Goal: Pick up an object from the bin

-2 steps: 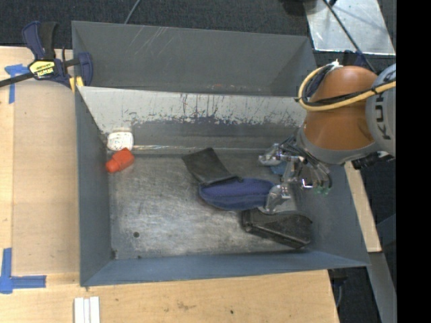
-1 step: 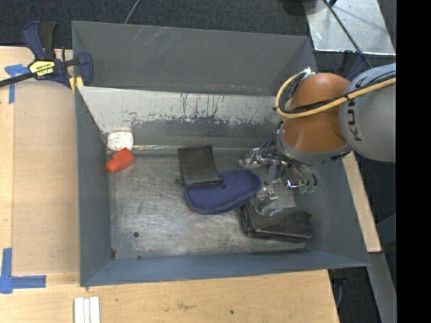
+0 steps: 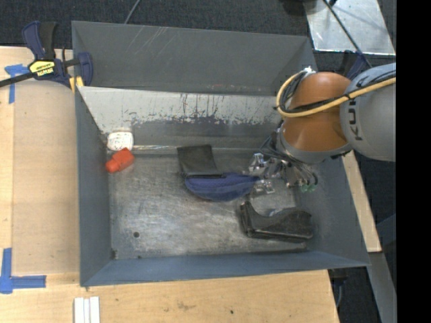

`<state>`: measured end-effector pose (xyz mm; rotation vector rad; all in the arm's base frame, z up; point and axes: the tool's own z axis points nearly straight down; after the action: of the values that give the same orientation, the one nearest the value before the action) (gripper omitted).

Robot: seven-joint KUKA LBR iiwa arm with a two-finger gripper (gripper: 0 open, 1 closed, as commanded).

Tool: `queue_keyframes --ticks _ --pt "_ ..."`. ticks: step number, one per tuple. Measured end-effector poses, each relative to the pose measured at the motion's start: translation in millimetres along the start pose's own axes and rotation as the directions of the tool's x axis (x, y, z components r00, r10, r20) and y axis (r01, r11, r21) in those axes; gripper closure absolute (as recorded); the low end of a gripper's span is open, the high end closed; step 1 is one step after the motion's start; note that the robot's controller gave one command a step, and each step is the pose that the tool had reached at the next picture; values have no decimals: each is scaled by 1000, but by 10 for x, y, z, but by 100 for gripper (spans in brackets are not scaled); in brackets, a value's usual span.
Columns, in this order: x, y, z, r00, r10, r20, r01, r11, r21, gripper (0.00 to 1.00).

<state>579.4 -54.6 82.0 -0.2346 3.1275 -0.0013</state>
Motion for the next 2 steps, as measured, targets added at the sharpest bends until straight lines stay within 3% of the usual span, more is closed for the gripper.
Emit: queue_keyframes --ticks 1,2 --pt "-76 -170 -1427 1000 22 7 -22 1000 3 100" --pt "-192 -90 -405 982 -191 -7 191 982 -4 100"
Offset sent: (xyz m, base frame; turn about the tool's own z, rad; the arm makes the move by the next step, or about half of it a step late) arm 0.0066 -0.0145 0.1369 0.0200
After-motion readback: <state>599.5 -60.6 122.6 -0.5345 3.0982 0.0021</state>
